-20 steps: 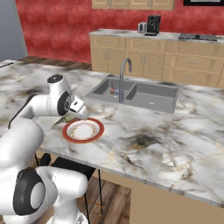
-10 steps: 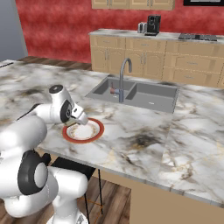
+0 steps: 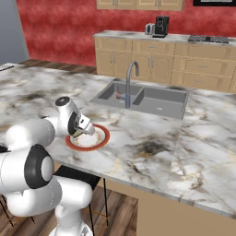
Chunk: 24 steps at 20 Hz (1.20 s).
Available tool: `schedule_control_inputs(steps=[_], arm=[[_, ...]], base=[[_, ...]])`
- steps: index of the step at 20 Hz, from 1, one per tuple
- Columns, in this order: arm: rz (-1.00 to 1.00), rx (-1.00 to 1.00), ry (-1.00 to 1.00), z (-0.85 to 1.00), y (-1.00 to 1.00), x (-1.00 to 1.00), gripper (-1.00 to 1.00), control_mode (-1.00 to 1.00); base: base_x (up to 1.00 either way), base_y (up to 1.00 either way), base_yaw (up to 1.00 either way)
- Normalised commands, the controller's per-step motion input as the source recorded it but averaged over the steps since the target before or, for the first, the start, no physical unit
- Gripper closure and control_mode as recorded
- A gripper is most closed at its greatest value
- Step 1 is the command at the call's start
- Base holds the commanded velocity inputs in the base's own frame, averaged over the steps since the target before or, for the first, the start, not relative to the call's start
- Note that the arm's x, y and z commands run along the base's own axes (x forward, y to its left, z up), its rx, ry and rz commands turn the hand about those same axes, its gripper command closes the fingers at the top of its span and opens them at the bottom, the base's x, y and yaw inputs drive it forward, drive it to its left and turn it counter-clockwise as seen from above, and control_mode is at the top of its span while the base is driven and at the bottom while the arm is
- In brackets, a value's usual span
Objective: Retrieve the butter from the fridge and place it on a plate on the dining table. Then retrieve the butter knife by the fridge and place it near the plate.
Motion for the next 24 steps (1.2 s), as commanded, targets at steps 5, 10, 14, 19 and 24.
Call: schedule_control_inputs(steps=[5, 10, 14, 19, 24], arm=[[0.0, 0.0, 0.0, -0.21, 0.0, 0.0, 1.0, -1.0], [-0.01, 0.0, 0.0, -0.25, 0.0, 0.03, 1.0, -1.0], [0.0, 0.0, 0.0, -0.23, 0.0, 0.14, 1.0, -1.0], [0.0, 0.0, 0.0, -0.23, 0.0, 0.03, 1.0, -1.0], [0.0, 0.0, 0.0, -0.21, 0.0, 0.08, 1.0, -1.0]], base=[[0.0, 0.0, 0.0], [0.0, 0.0, 0.0], [0.0, 0.0, 0.0], [0.0, 0.0, 0.0], [0.0, 0.0, 0.0]])
